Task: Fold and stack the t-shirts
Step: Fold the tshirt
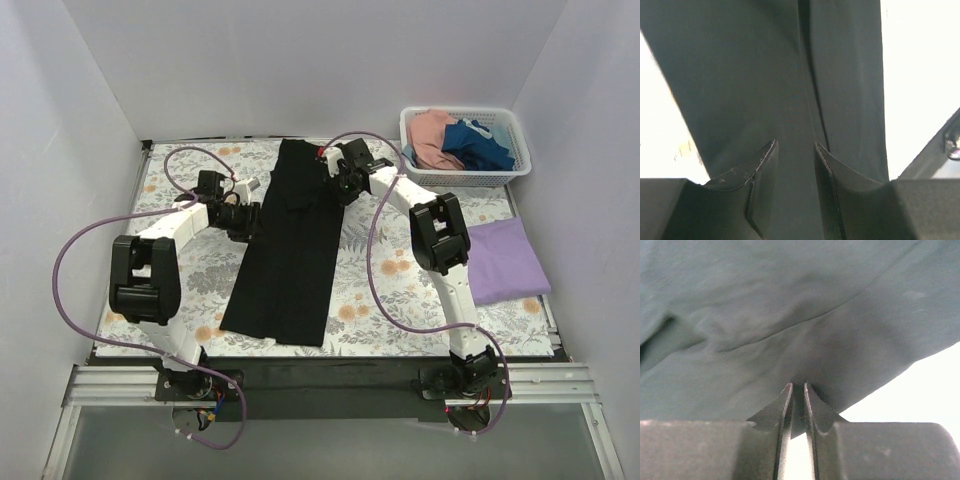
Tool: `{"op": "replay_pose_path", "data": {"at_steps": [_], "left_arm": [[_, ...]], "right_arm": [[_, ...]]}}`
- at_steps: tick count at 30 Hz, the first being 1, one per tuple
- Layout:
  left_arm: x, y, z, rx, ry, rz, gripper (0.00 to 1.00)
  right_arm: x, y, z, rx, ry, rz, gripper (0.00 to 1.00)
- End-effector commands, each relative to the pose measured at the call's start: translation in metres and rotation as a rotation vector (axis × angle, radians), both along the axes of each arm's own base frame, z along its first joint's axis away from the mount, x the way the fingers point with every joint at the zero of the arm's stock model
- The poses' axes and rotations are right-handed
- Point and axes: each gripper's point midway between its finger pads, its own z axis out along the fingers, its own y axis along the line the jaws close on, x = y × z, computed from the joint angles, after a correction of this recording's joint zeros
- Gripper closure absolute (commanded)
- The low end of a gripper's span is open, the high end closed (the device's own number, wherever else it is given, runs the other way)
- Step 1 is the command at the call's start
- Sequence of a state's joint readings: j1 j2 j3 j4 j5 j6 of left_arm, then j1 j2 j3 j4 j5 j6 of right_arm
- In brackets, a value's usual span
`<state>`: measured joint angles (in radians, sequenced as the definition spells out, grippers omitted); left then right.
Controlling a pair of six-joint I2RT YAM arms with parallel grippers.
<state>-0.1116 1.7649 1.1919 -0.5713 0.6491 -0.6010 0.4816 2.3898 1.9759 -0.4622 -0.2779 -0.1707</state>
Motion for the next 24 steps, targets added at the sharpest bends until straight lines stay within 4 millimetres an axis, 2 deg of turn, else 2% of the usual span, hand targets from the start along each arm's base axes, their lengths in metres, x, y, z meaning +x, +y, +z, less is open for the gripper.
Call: {"op": "replay_pose_path", "data": {"at_steps": [1, 4, 9, 12, 15, 16, 18, 19, 20, 21, 22, 23, 24], "left_arm": [[-0.009, 0.004, 0.034, -0.065, -0.091, -0.004, 0.67], [-0.022, 0.009, 0.028, -0.058, -0.089, -0.008, 0.66], [-0.026, 0.014, 0.025, -0.031, -0.092, -0.008, 0.66], [-0.028, 0.014, 0.030, -0.031, -0.104, -0.009, 0.66], [-0.030, 0.014, 0.042, -0.032, -0.147, -0.019, 0.64], [-0.031, 0.014, 0.044, -0.031, -0.159, -0.023, 0.64], [-0.032, 0.015, 0.055, -0.025, -0.213, -0.035, 0.60], [-0.031, 0.015, 0.061, -0.028, -0.244, -0.046, 0.58], [-0.031, 0.014, 0.068, -0.028, -0.283, -0.069, 0.56], [-0.031, 0.013, 0.082, -0.031, -0.341, -0.086, 0.54], [-0.033, 0.010, 0.094, -0.056, -0.385, -0.117, 0.50], [-0.032, 0.011, 0.103, -0.053, -0.445, -0.149, 0.47], [-0.034, 0.012, 0.117, -0.050, -0.506, -0.165, 0.43]], "right_arm": [[0.045, -0.023, -0.002, -0.126, -0.143, -0.080, 0.81], [0.064, -0.034, -0.005, -0.162, -0.195, -0.102, 0.82], [0.104, -0.055, -0.008, -0.222, -0.314, -0.159, 0.84], [0.115, -0.049, 0.004, -0.204, -0.380, -0.128, 0.83], [0.133, -0.054, 0.024, -0.239, -0.496, -0.123, 0.80], [0.143, -0.055, 0.037, -0.231, -0.557, -0.125, 0.79], [0.150, -0.058, 0.062, -0.243, -0.632, -0.112, 0.75], [0.149, -0.053, 0.074, -0.219, -0.649, -0.084, 0.73], [0.145, -0.051, 0.105, -0.195, -0.688, -0.076, 0.68], [0.138, -0.050, 0.110, -0.185, -0.685, -0.059, 0.64], [0.128, -0.041, 0.125, -0.130, -0.687, -0.008, 0.61], [0.117, -0.039, 0.170, -0.087, -0.738, 0.004, 0.53], [0.104, -0.038, 0.171, -0.067, -0.718, 0.030, 0.48]]}}
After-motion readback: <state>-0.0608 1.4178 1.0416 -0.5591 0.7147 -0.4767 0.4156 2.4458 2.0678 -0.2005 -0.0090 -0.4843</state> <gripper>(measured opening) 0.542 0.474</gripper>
